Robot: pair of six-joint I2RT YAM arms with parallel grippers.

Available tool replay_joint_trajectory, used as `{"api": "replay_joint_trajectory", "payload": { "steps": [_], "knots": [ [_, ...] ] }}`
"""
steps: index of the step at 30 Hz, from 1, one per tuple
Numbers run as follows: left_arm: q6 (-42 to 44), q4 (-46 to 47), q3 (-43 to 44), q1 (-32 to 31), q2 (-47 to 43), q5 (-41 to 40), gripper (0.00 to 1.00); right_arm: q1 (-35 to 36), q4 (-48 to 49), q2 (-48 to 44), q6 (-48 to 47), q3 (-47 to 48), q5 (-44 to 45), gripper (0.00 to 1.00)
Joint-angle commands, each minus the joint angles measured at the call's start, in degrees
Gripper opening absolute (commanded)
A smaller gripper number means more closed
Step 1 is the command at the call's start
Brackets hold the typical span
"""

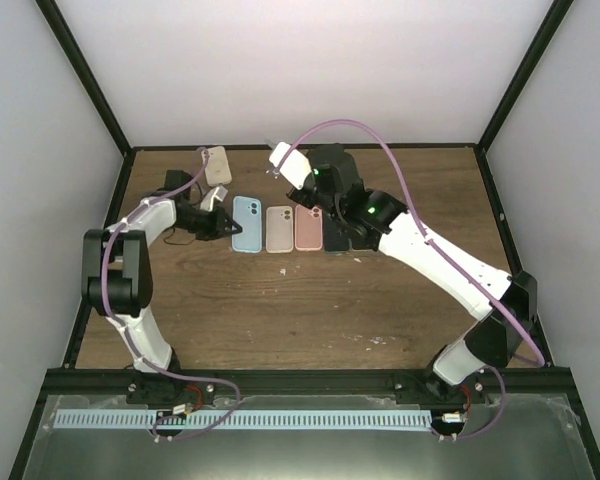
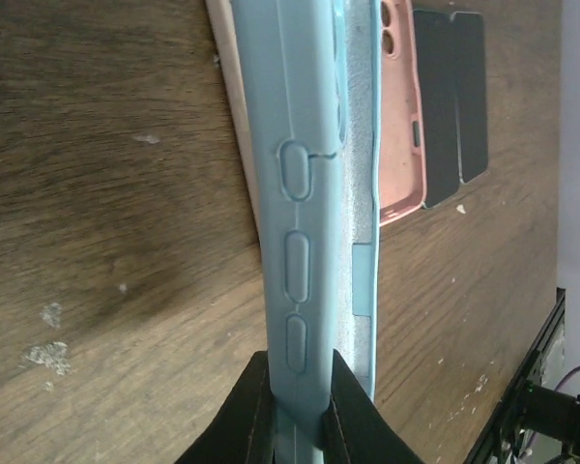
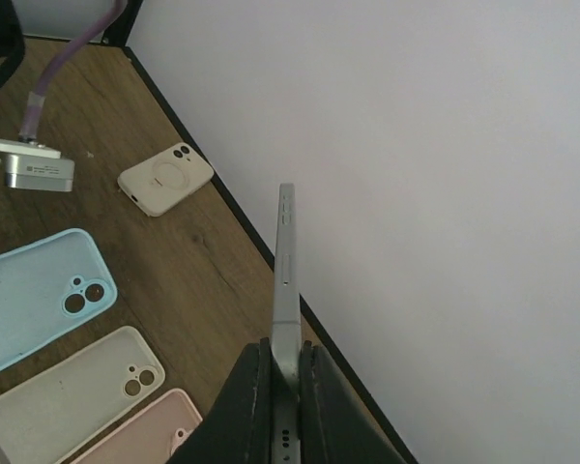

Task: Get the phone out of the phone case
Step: Place the phone case at the center of the board.

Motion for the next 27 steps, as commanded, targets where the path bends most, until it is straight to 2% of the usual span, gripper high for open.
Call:
{"api": "replay_joint_trajectory", "payload": {
  "steps": [1,15,21,24,27],
  "knots": [
    [3.5,-2.6,3.9,0.8,4.5,0.4,0.0,-1.7,1.8,-3.7,3.0,0.4,-1.8,0.01],
    [2.1,-4.0,13.1,1.4,18.3,2.7,0.0,-2.6,1.7,-3.1,3.1,-0.6,-1.8,0.01],
    [1.8,-4.9,14.7,0.8,21.5,3.8,0.0,-2.5,1.5,-2.9,3.1,-0.5,-1.6,0.01],
    [1.5,-4.4,14.3,0.4,21.6,2.4,0.04,-2.5,1.5,-2.6,3.3,-0.4,-1.7,0.01],
    [1.4,-4.2,13.9,-0.2,20.8,-0.3,0.15,-2.5,1.3,-2.4,3.6,-0.2,-1.7,0.01]
  ]
}}
